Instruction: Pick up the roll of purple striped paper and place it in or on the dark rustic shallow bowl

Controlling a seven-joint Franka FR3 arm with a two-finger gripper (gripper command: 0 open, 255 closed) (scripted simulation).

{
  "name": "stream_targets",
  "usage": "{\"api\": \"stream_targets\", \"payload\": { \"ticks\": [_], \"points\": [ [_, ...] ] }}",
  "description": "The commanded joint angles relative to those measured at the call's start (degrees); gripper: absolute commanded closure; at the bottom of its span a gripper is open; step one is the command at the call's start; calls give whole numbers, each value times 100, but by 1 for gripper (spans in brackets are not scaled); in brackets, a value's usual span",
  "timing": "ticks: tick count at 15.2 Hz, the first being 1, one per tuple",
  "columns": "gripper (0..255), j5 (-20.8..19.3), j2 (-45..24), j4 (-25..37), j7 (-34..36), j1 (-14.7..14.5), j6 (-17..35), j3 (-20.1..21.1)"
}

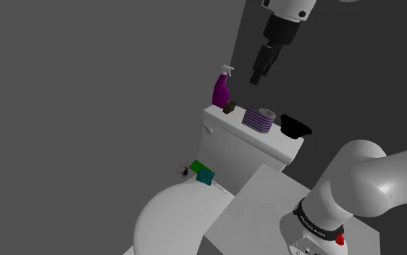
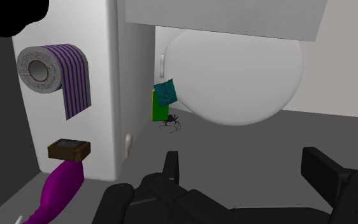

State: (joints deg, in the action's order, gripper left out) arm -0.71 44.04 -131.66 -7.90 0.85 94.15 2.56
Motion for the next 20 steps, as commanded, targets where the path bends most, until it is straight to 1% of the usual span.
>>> {"api": "stream_targets", "payload": {
  "ticks": [1,6,10,15,20],
  "points": [
    [0,0,0,0,0,0,0,0],
    [0,-274,-232,-397,-670,134,465,-556],
    [0,-487,-560,-593,-1202,253,864,-1000],
    [0,-709,-1147,-679,-1864,381,1388,-1556],
    [0,-822,-1920,-584,-2546,474,1917,-2097]
  ]
}}
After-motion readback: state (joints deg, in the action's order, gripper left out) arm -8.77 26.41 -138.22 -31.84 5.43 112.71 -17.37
